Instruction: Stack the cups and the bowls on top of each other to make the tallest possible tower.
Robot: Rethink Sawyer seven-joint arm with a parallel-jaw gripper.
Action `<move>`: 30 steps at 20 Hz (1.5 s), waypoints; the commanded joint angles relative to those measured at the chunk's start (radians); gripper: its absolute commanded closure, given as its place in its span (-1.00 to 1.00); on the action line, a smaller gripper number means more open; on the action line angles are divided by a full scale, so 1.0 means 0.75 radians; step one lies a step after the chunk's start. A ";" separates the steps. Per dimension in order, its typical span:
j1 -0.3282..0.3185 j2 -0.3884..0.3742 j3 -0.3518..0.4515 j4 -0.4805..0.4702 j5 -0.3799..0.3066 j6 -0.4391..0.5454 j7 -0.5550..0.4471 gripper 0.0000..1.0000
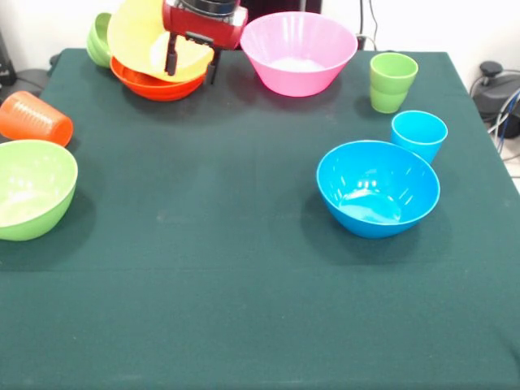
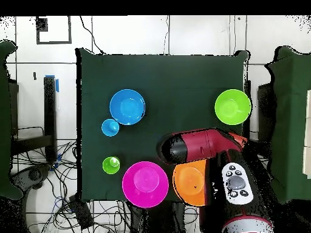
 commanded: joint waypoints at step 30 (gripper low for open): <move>-0.548 0.333 0.618 -0.500 -0.100 0.497 -1.138 -1.00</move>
